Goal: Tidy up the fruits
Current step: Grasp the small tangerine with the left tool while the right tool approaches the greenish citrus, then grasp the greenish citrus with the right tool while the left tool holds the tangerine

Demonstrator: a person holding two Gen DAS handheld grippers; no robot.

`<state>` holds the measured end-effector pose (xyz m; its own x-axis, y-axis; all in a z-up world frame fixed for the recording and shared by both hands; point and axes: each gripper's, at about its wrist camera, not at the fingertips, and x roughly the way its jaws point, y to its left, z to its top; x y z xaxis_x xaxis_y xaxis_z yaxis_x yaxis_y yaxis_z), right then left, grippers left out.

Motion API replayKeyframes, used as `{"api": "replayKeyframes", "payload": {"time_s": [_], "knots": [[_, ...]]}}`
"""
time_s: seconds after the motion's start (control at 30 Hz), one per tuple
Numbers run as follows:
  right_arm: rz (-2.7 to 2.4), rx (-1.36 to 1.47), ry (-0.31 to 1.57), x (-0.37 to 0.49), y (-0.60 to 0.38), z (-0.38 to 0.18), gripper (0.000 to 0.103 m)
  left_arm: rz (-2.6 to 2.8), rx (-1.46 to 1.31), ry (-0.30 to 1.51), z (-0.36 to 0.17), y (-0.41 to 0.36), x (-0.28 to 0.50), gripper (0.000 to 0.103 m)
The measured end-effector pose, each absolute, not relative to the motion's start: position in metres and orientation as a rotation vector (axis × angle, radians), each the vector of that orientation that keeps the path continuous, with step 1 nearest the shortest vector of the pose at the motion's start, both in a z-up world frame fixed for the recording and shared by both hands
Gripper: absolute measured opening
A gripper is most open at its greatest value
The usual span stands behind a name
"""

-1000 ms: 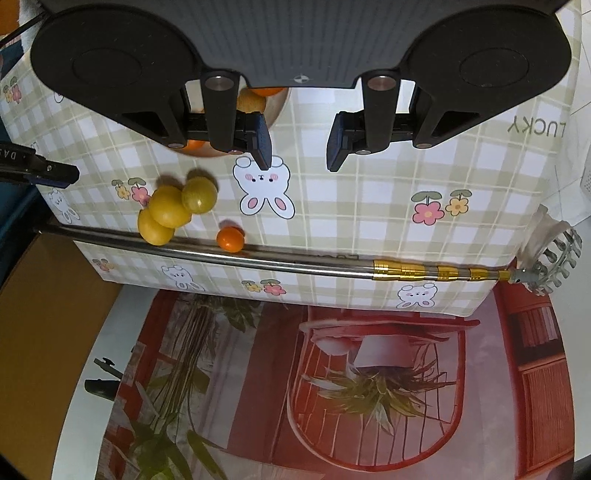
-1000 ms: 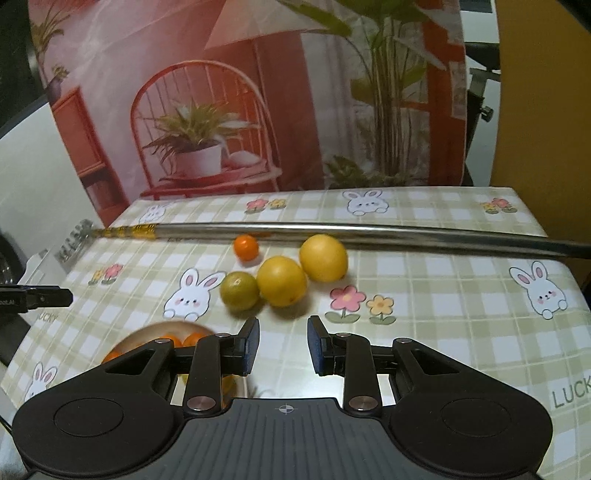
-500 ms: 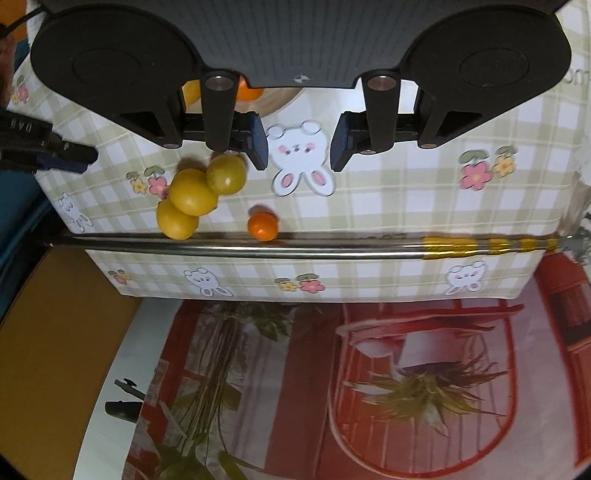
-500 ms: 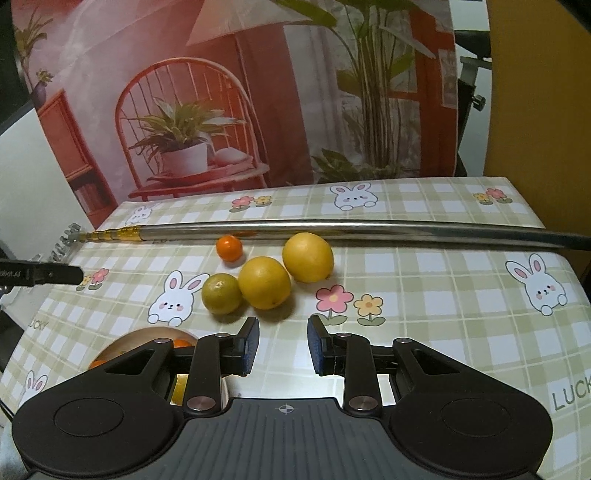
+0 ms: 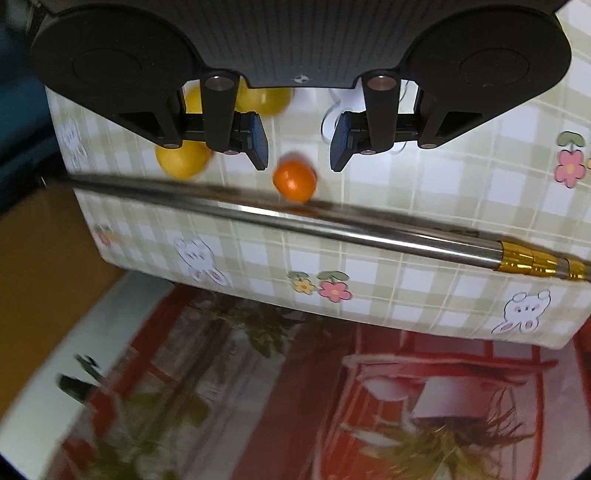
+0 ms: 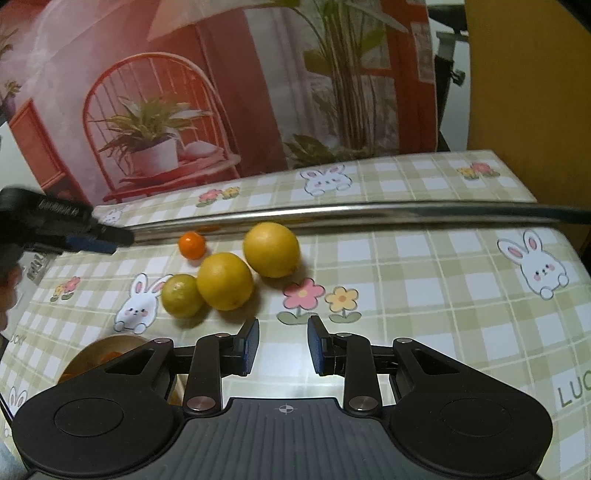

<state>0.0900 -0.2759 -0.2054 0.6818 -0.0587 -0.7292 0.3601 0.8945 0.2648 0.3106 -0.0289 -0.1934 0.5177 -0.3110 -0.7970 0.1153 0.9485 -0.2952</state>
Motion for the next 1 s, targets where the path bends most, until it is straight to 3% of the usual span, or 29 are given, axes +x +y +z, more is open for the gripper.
{"api": "replayKeyframes", "payload": {"time_s": [0.43, 1.0], "knots": [[-0.241, 0.455, 0.839, 0.095, -0.290, -0.235, 0.027, -0.178, -0.285, 1.089, -0.236, -0.056, 0.358, 0.039], [-0.239, 0.488, 0.864, 0.096, -0.293, -0.244, 0.028, -0.206, -0.311, 1.093, -0.244, -0.049, 0.362, 0.038]]}}
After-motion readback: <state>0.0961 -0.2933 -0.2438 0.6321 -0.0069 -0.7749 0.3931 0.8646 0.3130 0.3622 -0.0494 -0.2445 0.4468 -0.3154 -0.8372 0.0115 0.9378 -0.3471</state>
